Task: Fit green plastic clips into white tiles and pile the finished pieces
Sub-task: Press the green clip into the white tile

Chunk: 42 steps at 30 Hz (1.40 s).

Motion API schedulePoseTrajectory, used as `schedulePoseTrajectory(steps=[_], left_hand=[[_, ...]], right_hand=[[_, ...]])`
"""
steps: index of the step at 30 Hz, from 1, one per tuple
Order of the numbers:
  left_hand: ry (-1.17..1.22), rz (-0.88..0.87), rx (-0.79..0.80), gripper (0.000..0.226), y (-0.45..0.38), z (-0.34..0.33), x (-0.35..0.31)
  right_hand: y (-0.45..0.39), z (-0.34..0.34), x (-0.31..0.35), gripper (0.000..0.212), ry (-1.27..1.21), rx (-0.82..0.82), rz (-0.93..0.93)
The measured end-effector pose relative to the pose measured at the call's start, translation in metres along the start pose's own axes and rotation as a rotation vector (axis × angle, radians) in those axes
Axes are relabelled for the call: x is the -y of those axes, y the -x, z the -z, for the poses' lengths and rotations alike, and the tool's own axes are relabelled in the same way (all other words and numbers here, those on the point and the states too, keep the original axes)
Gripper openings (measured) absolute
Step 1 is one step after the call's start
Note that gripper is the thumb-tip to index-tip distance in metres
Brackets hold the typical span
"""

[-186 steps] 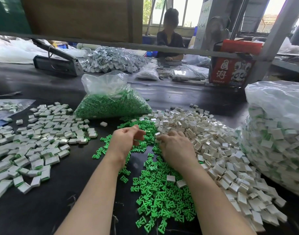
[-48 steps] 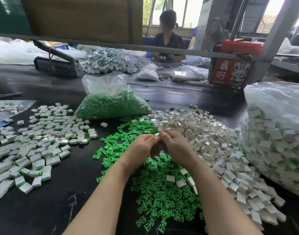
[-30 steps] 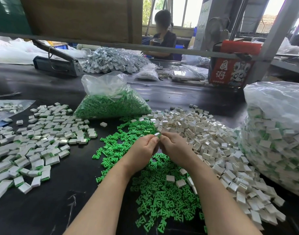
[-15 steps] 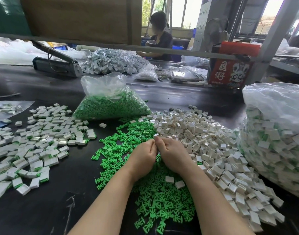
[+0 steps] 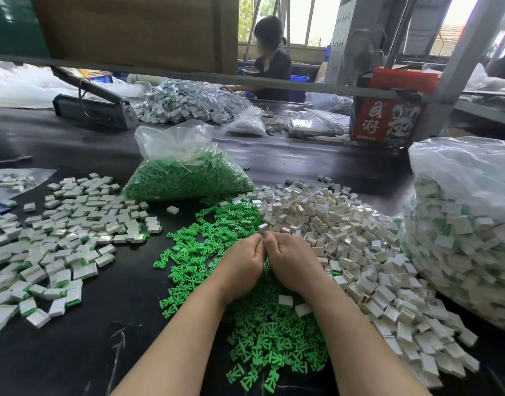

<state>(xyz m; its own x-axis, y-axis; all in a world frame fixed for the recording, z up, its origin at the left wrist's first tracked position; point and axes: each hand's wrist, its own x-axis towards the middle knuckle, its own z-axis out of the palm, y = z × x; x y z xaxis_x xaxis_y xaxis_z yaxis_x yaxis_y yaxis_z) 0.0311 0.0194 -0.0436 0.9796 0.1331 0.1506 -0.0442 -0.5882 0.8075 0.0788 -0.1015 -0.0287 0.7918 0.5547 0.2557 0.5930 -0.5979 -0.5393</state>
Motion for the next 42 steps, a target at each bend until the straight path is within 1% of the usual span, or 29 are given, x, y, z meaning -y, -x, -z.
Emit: schedulePoseTrajectory(steps=[6, 8, 11, 13, 15, 18, 20, 23, 24, 25, 28, 32, 36, 38, 42], left_hand=[[-0.052, -0.037, 0.045, 0.031, 0.002, 0.003, 0.0], [0.037, -0.031, 0.039, 0.028, 0.002, 0.004, -0.002], [0.289, 0.002, 0.015, 0.026, 0.004, 0.008, -0.008], [0.357, 0.008, 0.0, 0.027, 0.004, 0.009, -0.01], [0.392, 0.01, -0.004, 0.029, 0.005, 0.008, -0.011], [0.421, 0.016, -0.015, 0.03, 0.004, 0.008, -0.01], [0.419, 0.008, -0.005, 0.03, 0.003, 0.008, -0.008], [0.441, 0.01, 0.03, 0.026, 0.002, 0.007, -0.005], [0.462, 0.012, 0.04, 0.025, 0.002, 0.007, -0.005], [0.479, 0.012, 0.045, 0.024, 0.002, 0.006, -0.005], [0.492, 0.012, 0.059, 0.026, 0.002, 0.007, -0.003], [0.479, 0.034, 0.067, 0.03, 0.002, 0.009, 0.0], [0.374, 0.047, 0.051, 0.03, 0.0, 0.008, 0.002], [0.283, 0.02, 0.018, 0.031, 0.0, 0.008, 0.001], [0.189, 0.012, 0.002, 0.027, 0.0, 0.007, -0.002]], right_hand=[[0.0, 0.004, -0.004, 0.041, 0.069, 0.042, 0.029], [-0.001, 0.003, -0.004, 0.043, -0.04, 0.039, 0.001], [-0.004, 0.002, -0.005, 0.045, -0.403, 0.034, -0.098], [-0.005, 0.002, -0.007, 0.044, -0.551, 0.021, -0.135], [-0.005, 0.004, -0.008, 0.039, -0.613, -0.029, -0.137], [-0.006, 0.006, -0.007, 0.03, -0.617, -0.104, -0.12], [-0.007, 0.005, -0.005, 0.029, -0.643, -0.1, -0.121], [-0.008, 0.005, -0.002, 0.031, -0.773, -0.056, -0.158], [-0.007, 0.006, -0.001, 0.032, -0.782, -0.04, -0.156], [-0.007, 0.006, 0.0, 0.032, -0.756, -0.036, -0.141], [-0.005, 0.005, 0.0, 0.029, -0.565, -0.066, -0.059], [-0.004, 0.004, -0.001, 0.029, -0.478, -0.068, -0.019], [-0.003, 0.005, -0.002, 0.034, -0.273, -0.078, 0.01], [-0.002, 0.005, -0.001, 0.039, -0.186, -0.087, 0.018], [-0.002, 0.002, 0.003, 0.046, -0.024, 0.005, -0.009]])
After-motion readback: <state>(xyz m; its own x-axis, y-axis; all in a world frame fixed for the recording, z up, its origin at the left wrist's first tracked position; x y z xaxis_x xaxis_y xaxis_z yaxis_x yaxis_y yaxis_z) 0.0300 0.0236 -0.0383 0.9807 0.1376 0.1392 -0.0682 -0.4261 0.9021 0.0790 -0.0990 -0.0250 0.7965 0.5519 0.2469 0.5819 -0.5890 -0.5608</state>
